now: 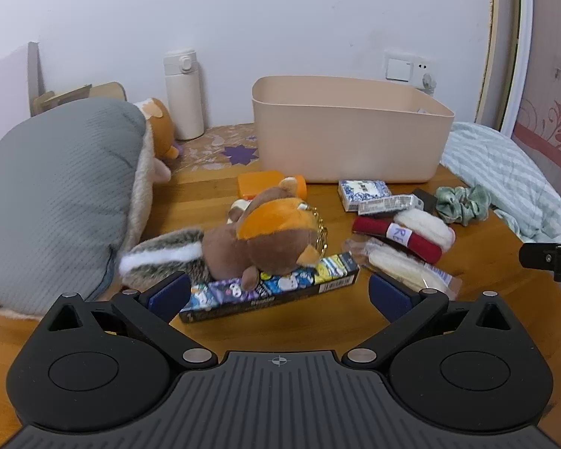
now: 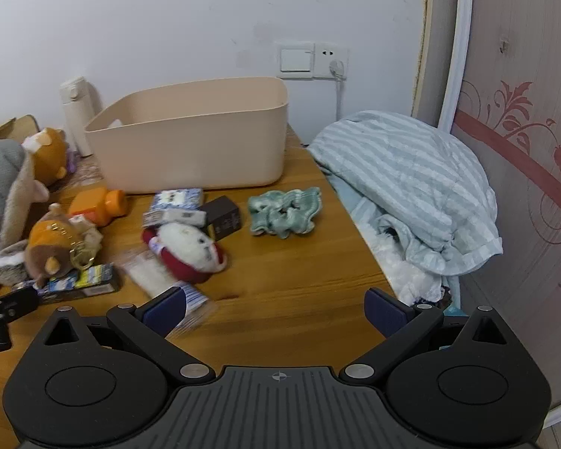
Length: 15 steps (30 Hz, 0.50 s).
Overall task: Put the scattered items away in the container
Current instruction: 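Move both grippers toward the plush keychain and green scrunchie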
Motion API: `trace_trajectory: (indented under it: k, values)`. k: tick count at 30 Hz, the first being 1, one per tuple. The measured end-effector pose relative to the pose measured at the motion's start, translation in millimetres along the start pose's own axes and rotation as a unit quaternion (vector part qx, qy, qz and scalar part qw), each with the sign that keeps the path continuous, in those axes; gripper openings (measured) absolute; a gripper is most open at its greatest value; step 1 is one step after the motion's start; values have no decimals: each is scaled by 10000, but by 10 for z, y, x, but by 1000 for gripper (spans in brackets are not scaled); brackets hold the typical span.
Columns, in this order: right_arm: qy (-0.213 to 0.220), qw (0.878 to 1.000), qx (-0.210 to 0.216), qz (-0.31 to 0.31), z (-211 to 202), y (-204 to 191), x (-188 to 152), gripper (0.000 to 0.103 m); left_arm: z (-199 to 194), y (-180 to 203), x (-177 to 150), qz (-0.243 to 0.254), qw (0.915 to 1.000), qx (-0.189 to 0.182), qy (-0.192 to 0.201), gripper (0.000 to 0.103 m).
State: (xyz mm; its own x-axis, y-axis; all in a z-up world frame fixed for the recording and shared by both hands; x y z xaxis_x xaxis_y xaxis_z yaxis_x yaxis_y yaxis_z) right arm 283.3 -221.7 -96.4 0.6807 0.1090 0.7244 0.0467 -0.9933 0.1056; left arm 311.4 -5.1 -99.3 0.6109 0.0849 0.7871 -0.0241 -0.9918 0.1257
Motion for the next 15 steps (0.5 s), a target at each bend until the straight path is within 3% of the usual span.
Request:
trace_trajectory:
  k: [9, 15]
  values:
    - [-43, 10000, 70, 22, 265, 113, 117, 102, 219, 58, 61, 101, 9999, -94, -60, 103]
    - [-37, 9999, -111, -110, 459, 206, 236, 102, 399, 125, 126, 109, 9999, -50, -84, 103]
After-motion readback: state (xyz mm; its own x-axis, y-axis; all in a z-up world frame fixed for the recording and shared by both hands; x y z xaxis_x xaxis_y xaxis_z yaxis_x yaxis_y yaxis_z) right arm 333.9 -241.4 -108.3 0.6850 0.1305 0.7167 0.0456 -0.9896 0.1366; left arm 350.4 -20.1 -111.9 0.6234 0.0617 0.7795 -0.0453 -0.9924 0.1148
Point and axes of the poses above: each gripper's, at about its wrist camera, not at the fingertips, and z roughly the way its jaws point, y to its right, x to its top, the point moved 8 cm from there along z, roughly the way its jaws point, and after that the axes turned 10 degrees about -z, right-handed, at the moved point
